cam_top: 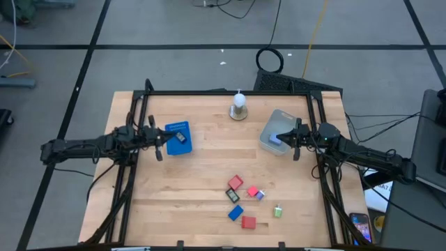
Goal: Pick & Place Office items
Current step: Put the pink charger adapter into the gray bin
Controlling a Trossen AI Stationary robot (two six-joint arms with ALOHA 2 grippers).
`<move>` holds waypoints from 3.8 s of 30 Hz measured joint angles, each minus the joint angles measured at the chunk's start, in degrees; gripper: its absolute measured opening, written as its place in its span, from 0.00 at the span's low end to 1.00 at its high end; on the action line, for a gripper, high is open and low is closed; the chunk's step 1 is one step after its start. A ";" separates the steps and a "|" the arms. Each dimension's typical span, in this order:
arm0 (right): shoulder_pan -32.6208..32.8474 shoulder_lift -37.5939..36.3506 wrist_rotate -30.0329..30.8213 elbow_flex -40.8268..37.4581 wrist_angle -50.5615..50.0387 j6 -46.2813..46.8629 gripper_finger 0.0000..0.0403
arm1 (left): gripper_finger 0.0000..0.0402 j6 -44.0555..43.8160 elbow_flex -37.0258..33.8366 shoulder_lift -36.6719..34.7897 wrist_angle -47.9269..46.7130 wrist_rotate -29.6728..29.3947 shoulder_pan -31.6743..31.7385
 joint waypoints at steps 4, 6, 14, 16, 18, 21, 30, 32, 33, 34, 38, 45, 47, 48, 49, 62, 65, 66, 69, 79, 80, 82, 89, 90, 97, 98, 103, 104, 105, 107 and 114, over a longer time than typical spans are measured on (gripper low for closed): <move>0.00 -0.02 0.02 0.00 -0.02 -0.17 0.00 | 0.01 0.00 -0.32 0.00 -0.03 0.01 0.02; -0.02 0.00 0.02 0.00 -0.02 -0.20 0.00 | 0.01 -0.05 -0.32 0.00 -0.03 0.65 0.02; -0.02 0.00 0.02 0.00 -0.04 -0.63 0.00 | 0.02 -0.42 -0.32 0.00 -0.11 3.73 0.02; -0.02 -0.01 0.01 0.00 -0.05 -0.59 0.00 | 0.01 -0.52 -0.32 0.00 -0.22 3.73 0.02; -0.01 -0.01 0.05 0.00 -0.04 0.86 0.00 | 0.01 -0.97 -0.32 0.00 -0.24 3.73 0.02; 0.00 0.00 1.88 0.45 1.98 4.44 0.00 | 0.03 -2.66 -0.32 0.00 -0.25 2.87 0.00; 3.88 9.60 2.44 14.96 -5.10 2.16 0.00 | 0.03 -4.20 -0.34 0.11 -1.51 -0.88 0.02; 6.07 14.43 3.54 18.40 -8.52 -0.23 0.00 | 0.05 -4.56 -0.34 0.11 -1.53 -0.88 0.02; 7.37 16.63 4.13 19.97 -9.66 -1.65 0.00 | 0.05 -4.59 -0.34 0.11 -1.51 -0.94 0.02; 8.63 18.81 4.90 21.87 -10.24 -3.08 0.00 | 0.05 -4.59 -0.33 0.11 -1.53 -0.93 0.02; 14.00 27.83 9.85 30.27 -15.40 -5.99 0.03 | 0.06 -4.66 -0.34 0.11 -1.75 -0.59 0.02; 23.05 44.33 13.67 41.87 -23.54 -6.53 0.28 | 0.06 -4.32 -0.34 0.11 -1.93 -0.45 0.02; 25.51 49.12 13.73 43.75 -24.95 -6.56 0.37 | 0.06 -3.90 -0.34 0.11 -2.19 -0.42 0.02; 26.78 51.35 13.67 44.50 -24.92 -6.89 0.42 | 0.06 -3.90 -0.34 0.11 -2.23 -0.42 0.02; 28.09 53.35 13.64 45.22 -24.44 -7.74 0.47 | 0.06 -3.85 -0.34 0.11 -2.23 -0.42 0.02; 40.06 67.98 5.52 47.85 -10.47 -12.42 0.70 | 0.06 -3.63 -0.34 0.11 -2.36 -0.33 0.02; 41.18 70.17 4.78 47.87 -10.69 -12.35 0.68 | 0.06 -3.65 -0.34 0.11 -2.29 -0.20 0.02; 41.39 70.92 4.74 47.84 -10.97 -12.25 0.67 | 0.06 -3.65 -0.34 0.11 -2.25 -0.15 0.02; 41.42 73.26 4.67 47.84 -9.78 -12.00 0.66 | 0.06 -3.68 -0.32 0.11 -1.82 0.10 0.02; 42.00 78.09 4.58 47.84 -9.37 -11.25 0.65 | 0.06 -3.98 -0.32 0.11 -1.47 0.19 0.02; 42.10 78.44 4.55 47.84 -9.35 -11.44 0.65 | 0.06 -3.98 -0.32 0.11 -1.47 0.19 0.02; 42.40 79.35 4.57 47.84 -9.47 -11.45 0.65 | 0.06 -4.03 -0.33 0.11 -1.48 0.19 0.02; 42.33 83.58 4.61 47.87 -6.63 -11.00 0.65 | 0.06 -4.09 -0.32 0.13 -1.52 0.17 0.02; 42.29 83.61 4.65 47.87 -6.75 -10.98 0.65 | 0.06 -4.09 -0.32 0.13 -1.51 0.19 0.02; 42.23 83.21 4.87 47.76 -7.28 -10.99 0.65 | 0.06 -4.09 -0.32 0.13 -1.51 0.17 0.02; 42.23 83.25 4.87 47.76 -7.35 -11.04 0.65 | 0.06 -4.09 -0.32 0.13 -1.49 0.17 0.02; 42.23 83.26 4.85 47.76 -7.35 -12.10 0.58 | 0.06 -4.09 -0.32 0.13 -1.53 0.17 0.01; 42.23 83.26 4.85 47.76 -7.29 -12.28 0.55 | 0.06 -4.09 -0.32 0.12 -1.53 0.14 0.02; 42.23 83.26 4.85 47.76 -7.19 -12.26 0.52 | 0.06 -4.09 -0.32 0.11 -1.53 0.15 0.02; 42.23 83.26 4.83 47.76 -6.67 -12.27 0.45 | 0.06 -4.09 -0.32 0.13 -1.53 0.14 0.02; 42.23 83.03 4.61 47.76 -3.84 -11.10 0.36 | 0.06 -4.09 -0.32 0.13 -1.51 0.14 0.02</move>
